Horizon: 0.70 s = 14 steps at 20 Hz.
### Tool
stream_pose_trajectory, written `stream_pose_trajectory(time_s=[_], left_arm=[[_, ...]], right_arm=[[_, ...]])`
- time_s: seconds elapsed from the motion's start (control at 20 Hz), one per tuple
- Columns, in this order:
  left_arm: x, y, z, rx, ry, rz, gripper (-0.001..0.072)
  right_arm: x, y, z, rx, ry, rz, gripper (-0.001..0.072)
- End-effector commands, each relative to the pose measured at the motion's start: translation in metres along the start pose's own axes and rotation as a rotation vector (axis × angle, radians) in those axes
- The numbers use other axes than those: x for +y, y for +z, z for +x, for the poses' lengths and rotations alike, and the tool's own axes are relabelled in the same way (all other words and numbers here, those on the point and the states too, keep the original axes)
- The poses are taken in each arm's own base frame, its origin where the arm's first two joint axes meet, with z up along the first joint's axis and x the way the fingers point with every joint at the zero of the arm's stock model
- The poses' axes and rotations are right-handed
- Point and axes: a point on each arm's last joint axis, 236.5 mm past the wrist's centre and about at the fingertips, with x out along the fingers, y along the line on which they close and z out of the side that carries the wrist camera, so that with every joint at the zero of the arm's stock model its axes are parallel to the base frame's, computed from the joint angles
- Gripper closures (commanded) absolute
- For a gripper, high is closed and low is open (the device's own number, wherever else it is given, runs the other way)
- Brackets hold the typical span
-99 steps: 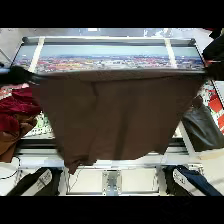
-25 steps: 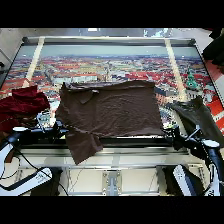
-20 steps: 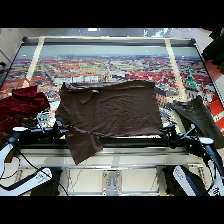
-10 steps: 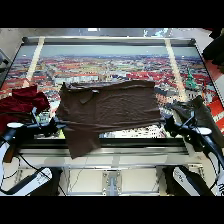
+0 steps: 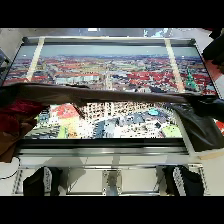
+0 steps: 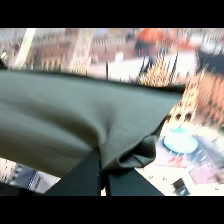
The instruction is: Fold the shirts.
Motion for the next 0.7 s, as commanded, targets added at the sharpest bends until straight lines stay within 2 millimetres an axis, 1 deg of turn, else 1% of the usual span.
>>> stream_pose_trajectory(time_s=[0.0, 0.05, 0.1, 0.15, 0.2, 0.25, 0.3, 0.35, 0.4, 0.45, 0.5, 0.55, 0.65], left_arm=[[0.0, 0.076, -0.114, -0.234, 0.376, 0.188, 0.0698], [-0.006, 0.093, -0.127, -0.25, 0.389, 0.235, 0.0698], [-0.022, 0.105, -0.127, -0.238, 0.327, 0.271, 0.0698], [-0.032, 0.11, -0.118, -0.202, 0.258, 0.287, 0.0699], [-0.038, 0.111, -0.101, -0.146, 0.195, 0.292, 0.0698], [-0.035, 0.105, -0.076, -0.076, 0.152, 0.283, 0.0698], [-0.027, 0.09, -0.044, 0.033, 0.117, 0.264, 0.0698], [-0.019, 0.071, -0.009, 0.15, 0.087, 0.242, 0.0699], [-0.011, 0.048, 0.029, 0.269, 0.054, 0.221, 0.0698], [-0.005, 0.028, 0.064, 0.36, 0.031, 0.204, 0.0698], [0.004, 0.005, 0.098, 0.448, 0.018, 0.196, 0.0698], [0.013, -0.016, 0.128, 0.524, 0.01, 0.205, 0.0699], [0.045, -0.058, 0.186, 0.645, 0.055, 0.196, 0.0698]], right_arm=[[0.04, 0.054, -0.109, -0.248, -0.169, -0.14, 0.0707], [0.043, 0.07, -0.129, -0.297, -0.213, -0.177, 0.0708], [0.041, 0.085, -0.143, -0.328, -0.254, -0.2, 0.0708], [0.035, 0.095, -0.146, -0.33, -0.278, -0.206, 0.0709], [0.026, 0.102, -0.137, -0.306, -0.281, -0.195, 0.0708], [0.013, 0.104, -0.12, -0.259, -0.273, -0.17, 0.0708], [-0.002, 0.101, -0.098, -0.193, -0.259, -0.138, 0.0708], [-0.018, 0.095, -0.073, -0.113, -0.241, -0.1, 0.0708], [-0.034, 0.085, -0.044, -0.024, -0.21, -0.06, 0.0708], [-0.046, 0.075, -0.012, 0.052, -0.156, -0.025, 0.0708], [-0.055, 0.065, 0.019, 0.113, -0.095, 0.006, 0.0707], [-0.064, 0.051, 0.053, 0.172, -0.035, 0.046, 0.0707], [-0.085, 0.017, 0.116, 0.286, 0.017, 0.115, 0.0707]])
